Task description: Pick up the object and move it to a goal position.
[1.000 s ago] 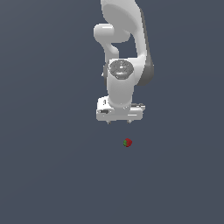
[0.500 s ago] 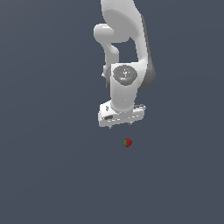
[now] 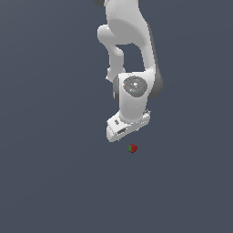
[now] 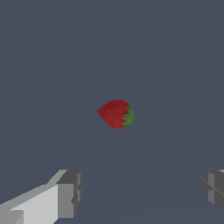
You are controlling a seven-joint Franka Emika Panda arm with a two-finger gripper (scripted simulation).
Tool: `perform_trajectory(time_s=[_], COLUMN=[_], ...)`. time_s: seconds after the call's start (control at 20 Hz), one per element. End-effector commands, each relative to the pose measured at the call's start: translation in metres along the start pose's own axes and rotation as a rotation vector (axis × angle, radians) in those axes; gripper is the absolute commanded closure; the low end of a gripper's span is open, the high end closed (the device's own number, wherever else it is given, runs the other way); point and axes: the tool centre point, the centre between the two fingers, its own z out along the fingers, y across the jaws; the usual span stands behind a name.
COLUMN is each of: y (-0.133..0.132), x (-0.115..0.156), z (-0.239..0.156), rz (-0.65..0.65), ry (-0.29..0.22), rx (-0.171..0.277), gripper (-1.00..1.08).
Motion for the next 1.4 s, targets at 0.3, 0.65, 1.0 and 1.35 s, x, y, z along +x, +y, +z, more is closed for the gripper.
perform_trajectory(time_s=[0.3, 0.65, 1.0, 1.35], y=[-0.004, -0.008, -0.010, -0.012], x=[0.015, 0.028, 0.037, 0.041], z=[0.016, 0.029, 0.039, 0.044], rz=[-0.268, -0.483, -0.643, -0.725], ry=[0.004, 0.009, 0.014, 0.017], rx=[-0.010, -0.016, -0.021, -0.024], gripper=[-0.92, -0.92, -0.92, -0.92])
